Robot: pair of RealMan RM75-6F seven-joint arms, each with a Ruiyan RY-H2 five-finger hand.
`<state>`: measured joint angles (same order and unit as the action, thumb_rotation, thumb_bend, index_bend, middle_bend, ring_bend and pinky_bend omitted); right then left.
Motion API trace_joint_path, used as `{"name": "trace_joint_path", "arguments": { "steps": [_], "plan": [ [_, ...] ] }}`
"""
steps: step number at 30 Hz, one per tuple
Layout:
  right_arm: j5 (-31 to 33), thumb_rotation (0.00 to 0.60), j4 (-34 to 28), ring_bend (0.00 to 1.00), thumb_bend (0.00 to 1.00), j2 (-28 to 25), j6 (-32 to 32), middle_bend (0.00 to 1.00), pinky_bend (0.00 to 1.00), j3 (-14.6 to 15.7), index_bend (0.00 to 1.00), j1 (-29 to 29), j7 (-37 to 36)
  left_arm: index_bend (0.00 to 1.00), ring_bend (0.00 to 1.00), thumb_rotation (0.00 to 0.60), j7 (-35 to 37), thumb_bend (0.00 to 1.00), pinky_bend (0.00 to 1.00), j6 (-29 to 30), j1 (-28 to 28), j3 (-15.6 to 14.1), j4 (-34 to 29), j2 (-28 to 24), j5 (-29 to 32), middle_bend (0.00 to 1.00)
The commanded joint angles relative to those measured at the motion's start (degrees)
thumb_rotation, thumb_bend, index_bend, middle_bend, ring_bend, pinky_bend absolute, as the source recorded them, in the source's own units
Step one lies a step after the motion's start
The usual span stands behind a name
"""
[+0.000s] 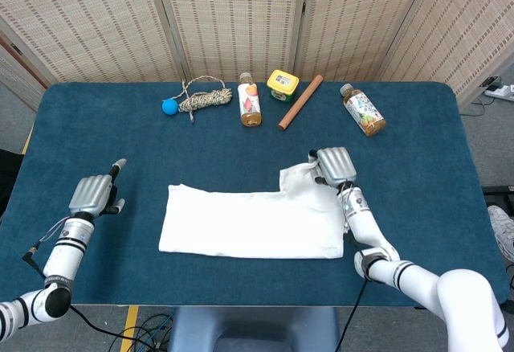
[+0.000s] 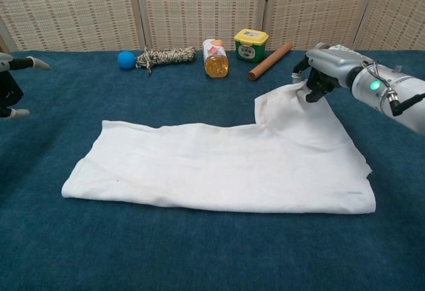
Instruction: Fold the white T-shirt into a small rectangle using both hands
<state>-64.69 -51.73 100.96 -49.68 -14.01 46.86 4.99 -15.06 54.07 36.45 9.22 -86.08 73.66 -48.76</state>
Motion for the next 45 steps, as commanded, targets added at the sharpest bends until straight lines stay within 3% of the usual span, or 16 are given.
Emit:
{"name": "trace_joint_path", "arguments": {
  "steps": [1, 7, 20, 31, 45],
  "plan": [
    [-4.22, 0.6, -4.78, 1.0, 0.5, -1.97, -4.78, 0.96, 1.0, 2.72, 0.54, -3.61, -1.71, 0.0, 0.82, 0.6, 0.1, 0.39, 0.93, 0.03, -0.07, 0.0, -0.09, -0.07, -0.16, 0.85],
    [-7.84, 0.6, -8.76, 1.0, 0.5, -3.5, -8.87, 0.96, 1.0, 5.64, 0.54, -6.92, -1.35, 0.0, 0.82, 0.6, 0.27, 0.39, 0.93, 0.08, -0.2, -0.07, -0.45, -0.22, -0.75, 0.85],
    [-14.93, 0.6, -10.3, 1.0, 0.49, -4.3, -15.3, 0.96, 1.0, 11.67, 0.54, -12.8, 0.54, 0.0, 0.82, 0.6, 0.25, 0.39, 0.93, -0.62, -0.26, -0.37, -0.23, -0.16, -0.72, 0.85],
    [-15.78, 0.6, -17.94, 1.0, 0.47, -8.65, -12.51, 0.95, 1.0, 13.99, 0.25, -14.75, 2.87, 0.0, 0.82, 0.6, -0.12, 0.39, 0.93, -0.87, 0.01, -0.37, -0.01, 0.18, -0.6, 0.85],
    [-16.01, 0.6, -24.62, 1.0, 0.45, -12.75, -12.38, 0.95, 1.0, 15.83, 0.2, -17.89, 5.81, 0.0, 0.82, 0.6, -0.38, 0.39, 0.93, -1.12, 0.26, -0.4, -0.53, 0.04, -0.67, 0.85]
  ]
}}
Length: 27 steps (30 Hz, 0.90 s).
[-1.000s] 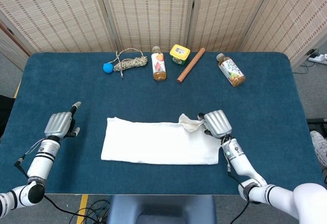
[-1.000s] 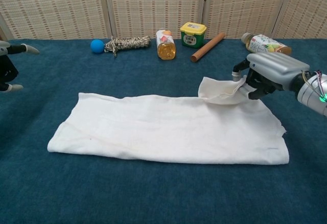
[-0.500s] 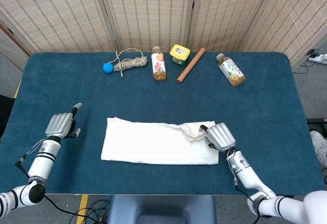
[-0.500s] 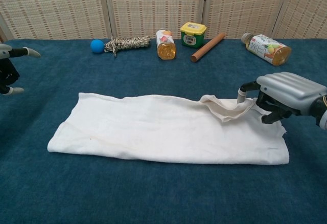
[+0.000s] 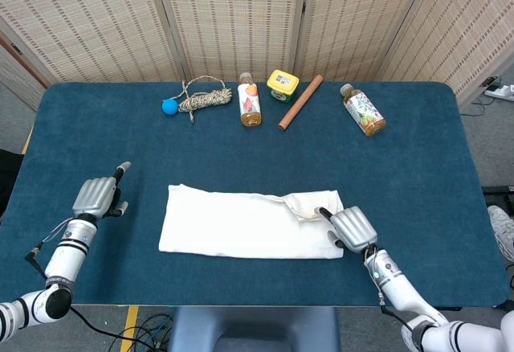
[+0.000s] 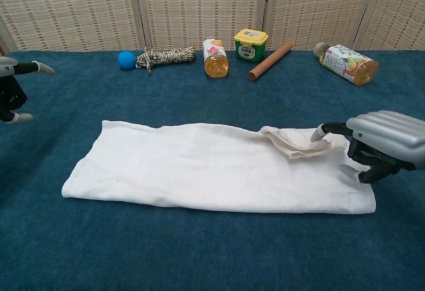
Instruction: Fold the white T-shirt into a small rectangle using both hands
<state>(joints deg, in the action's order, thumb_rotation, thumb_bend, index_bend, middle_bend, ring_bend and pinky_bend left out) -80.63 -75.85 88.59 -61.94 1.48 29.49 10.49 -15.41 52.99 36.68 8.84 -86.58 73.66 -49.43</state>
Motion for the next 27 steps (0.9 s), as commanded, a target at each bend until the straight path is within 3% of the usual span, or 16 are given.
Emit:
{"name": "trace_joint_path", "arguments": {
  "steps": [1, 14, 20, 27],
  "plan": [
    [0.06, 0.6, -0.57, 1.0, 0.45, -0.43, -0.06, 0.95, 1.0, 0.45, 0.2, -0.82, 0.4, 0.0, 0.82, 0.6, -0.08, 0.39, 0.93, -0.05, 0.07, -0.03, -0.04, 0.08, 0.03, 0.85],
    [2.09, 0.6, 0.88, 1.0, 0.45, 0.24, 3.05, 0.95, 1.0, 0.23, 0.2, -2.09, -0.48, 0.0, 0.82, 0.6, -0.12, 0.39, 0.93, -0.26, 0.29, 0.01, 0.16, 0.14, 0.39, 0.85],
    [-0.18, 0.6, -1.76, 1.0, 0.45, -1.56, -0.34, 0.95, 1.0, -0.73, 0.2, -2.89, -2.33, 0.0, 0.82, 0.6, 0.21, 0.39, 0.93, 0.04, 0.19, 0.17, 0.22, -0.21, 0.1, 0.85],
    [-2.27, 0.6, -7.29, 1.0, 0.45, -6.62, -7.3, 0.95, 1.0, -4.4, 0.2, -3.95, -4.17, 0.0, 0.82, 0.6, 1.51, 0.39, 0.93, 1.32, -0.48, -0.06, 0.03, -1.15, -3.49, 0.85]
  ]
}}
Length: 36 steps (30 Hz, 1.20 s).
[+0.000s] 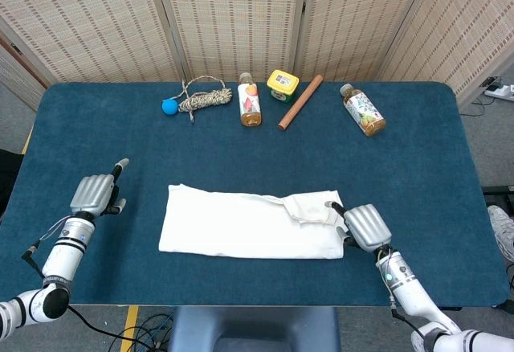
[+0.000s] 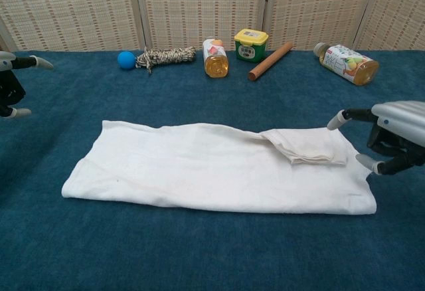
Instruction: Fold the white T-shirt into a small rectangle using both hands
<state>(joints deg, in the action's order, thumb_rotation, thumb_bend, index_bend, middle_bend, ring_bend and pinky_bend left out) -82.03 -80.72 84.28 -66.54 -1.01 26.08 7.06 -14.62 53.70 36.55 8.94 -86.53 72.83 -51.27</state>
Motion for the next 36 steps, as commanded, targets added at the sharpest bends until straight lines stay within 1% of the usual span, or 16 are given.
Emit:
{"name": "trace_joint_path", "arguments": {
  "steps": [1, 5, 6, 9, 13, 15, 18, 21, 23, 28, 31, 36],
  "plan": [
    [-0.98, 0.6, -3.6, 1.0, 0.45, -3.41, -3.79, 0.95, 1.0, -2.71, 0.2, -0.69, -0.82, 0.01, 0.82, 0.6, 1.31, 0.39, 0.93, 0.92, -0.55, -0.4, 0.12, -0.35, -3.22, 0.85],
    [-1.05, 0.6, -7.2, 1.0, 0.45, -6.99, -6.16, 0.95, 1.0, -4.59, 0.2, -1.17, -0.02, 0.07, 0.81, 0.6, 4.07, 0.39, 0.93, 2.14, -1.25, -1.9, 2.0, 0.18, -10.62, 0.85],
    [-1.1, 0.6, -8.15, 1.0, 0.45, -7.94, -6.74, 0.95, 1.0, -4.96, 0.2, -1.36, 0.3, 0.09, 0.81, 0.6, 5.82, 0.39, 0.92, 2.33, -1.42, -2.53, 2.76, 0.53, -13.51, 0.84],
    [-1.03, 0.6, -10.02, 1.0, 0.45, -9.71, -7.67, 0.95, 1.0, -5.41, 0.2, -1.92, 0.85, 0.16, 0.78, 0.6, 9.56, 0.39, 0.91, 2.92, -1.64, -4.09, 5.53, 1.84, -19.62, 0.83],
    [-1.23, 0.6, -12.25, 1.0, 0.45, -11.67, -9.06, 0.95, 1.0, -5.4, 0.2, -3.09, 1.23, 0.23, 0.75, 0.6, 13.38, 0.33, 0.9, 5.55, -1.34, -6.86, 12.78, 5.32, -29.26, 0.81],
    [-1.18, 0.6, -12.92, 1.0, 0.45, -12.39, -9.52, 0.95, 1.0, -5.29, 0.2, -3.65, 1.37, 0.27, 0.75, 0.6, 14.94, 0.28, 0.9, 7.54, -1.13, -7.91, 16.94, 7.32, -33.2, 0.81],
    [-0.89, 0.6, -13.88, 1.0, 0.45, -13.53, -10.16, 0.95, 1.0, -5.07, 0.2, -4.65, 1.61, 0.31, 0.75, 0.6, 17.53, 0.21, 0.89, 11.69, -0.37, -10.3, 26.52, 11.5, -40.55, 0.81],
    [-1.03, 0.6, -14.65, 1.0, 0.45, -14.21, -10.94, 0.95, 1.0, -4.87, 0.2, -5.46, 1.97, 0.32, 0.75, 0.6, 19.67, 0.15, 0.89, 15.04, -0.33, -11.25, 34.72, 15.86, -43.73, 0.81],
    [-1.22, 0.6, -15.08, 1.0, 0.45, -14.46, -11.47, 0.95, 1.0, -4.76, 0.2, -5.94, 2.15, 0.32, 0.75, 0.6, 21.03, 0.13, 0.89, 16.28, -0.16, -11.95, 39.05, 18.11, -45.24, 0.81],
    [-1.07, 0.6, -15.59, 1.0, 0.45, -14.76, -12.12, 0.95, 1.0, -4.59, 0.2, -6.97, 2.15, 0.32, 0.75, 0.6, 23.41, 0.12, 0.89, 19.24, 0.51, -13.7, 50.22, 23.74, -48.59, 0.81],
    [-0.92, 0.6, -15.63, 1.0, 0.45, -14.81, -12.36, 0.95, 1.0, -4.6, 0.2, -7.43, 2.12, 0.33, 0.75, 0.6, 25.41, 0.12, 0.89, 19.25, 0.66, -14.59, 54.98, 26.23, -49.29, 0.81],
    [-0.72, 0.6, -15.63, 1.0, 0.45, -14.59, -12.53, 0.95, 1.0, -4.65, 0.2, -8.0, 1.99, 0.33, 0.75, 0.6, 27.66, 0.12, 0.89, 19.41, 0.54, -15.57, 61.09, 29.74, -49.75, 0.81]
  ]
}}
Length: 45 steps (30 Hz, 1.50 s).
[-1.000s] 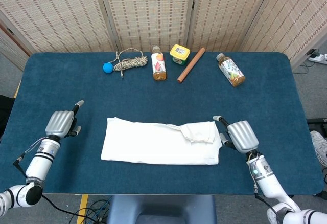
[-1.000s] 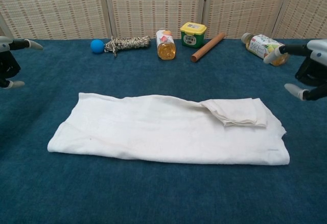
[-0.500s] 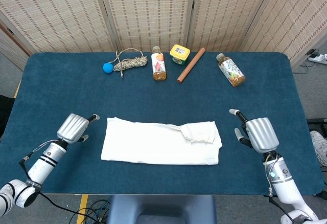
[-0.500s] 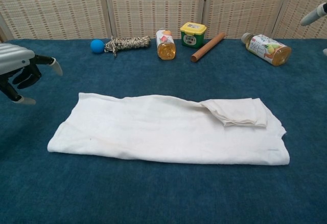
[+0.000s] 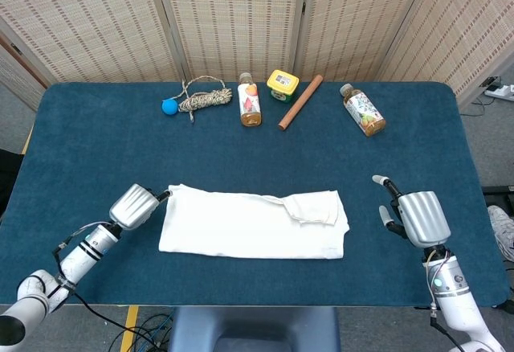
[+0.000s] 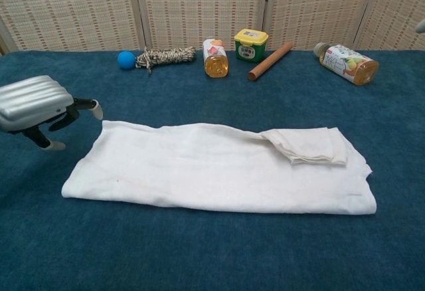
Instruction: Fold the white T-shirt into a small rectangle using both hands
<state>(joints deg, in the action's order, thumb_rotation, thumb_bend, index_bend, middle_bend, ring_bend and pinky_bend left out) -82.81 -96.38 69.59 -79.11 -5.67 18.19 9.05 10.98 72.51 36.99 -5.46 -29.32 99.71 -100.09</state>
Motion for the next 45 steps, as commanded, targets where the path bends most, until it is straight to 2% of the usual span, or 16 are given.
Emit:
{"name": "trace_joint_path", "arguments": {
  "steps": [1, 7, 13, 31, 45],
  "plan": [
    [0.07, 0.6, 0.04, 1.0, 0.45, 0.15, 0.08, 0.95, 1.0, 0.03, 0.2, -0.18, 0.03, 0.33, 0.75, 0.6, 2.33, 0.12, 0.89, 0.59, 0.09, -1.25, 4.76, 3.41, -0.92, 0.81],
    [0.2, 0.6, 0.08, 1.0, 0.45, 0.2, 0.1, 0.95, 1.0, -0.1, 0.2, -0.6, -0.03, 0.33, 0.75, 0.6, 3.53, 0.12, 0.89, 0.45, 0.0, -1.77, 8.9, 5.71, -0.76, 0.81],
    [0.3, 0.6, 0.21, 1.0, 0.45, 0.23, 0.15, 0.95, 1.0, -0.24, 0.2, -0.96, -0.37, 0.33, 0.75, 0.6, 4.25, 0.12, 0.89, 0.79, 0.08, -2.3, 10.19, 6.68, -0.78, 0.81],
    [0.22, 0.6, 0.43, 1.0, 0.44, -0.09, -0.51, 0.95, 1.0, -0.64, 0.2, -2.25, -1.85, 0.33, 0.75, 0.6, 5.19, 0.12, 0.89, 0.74, 1.54, -2.56, 8.57, 8.16, -0.21, 0.81],
    [0.41, 0.6, 1.19, 1.0, 0.44, 0.33, -0.22, 0.95, 1.0, -1.24, 0.2, -2.38, -2.7, 0.39, 0.75, 0.6, 8.12, 0.12, 0.89, 0.06, 2.1, -2.56, 7.99, 7.98, 0.44, 0.81]
  ]
}}
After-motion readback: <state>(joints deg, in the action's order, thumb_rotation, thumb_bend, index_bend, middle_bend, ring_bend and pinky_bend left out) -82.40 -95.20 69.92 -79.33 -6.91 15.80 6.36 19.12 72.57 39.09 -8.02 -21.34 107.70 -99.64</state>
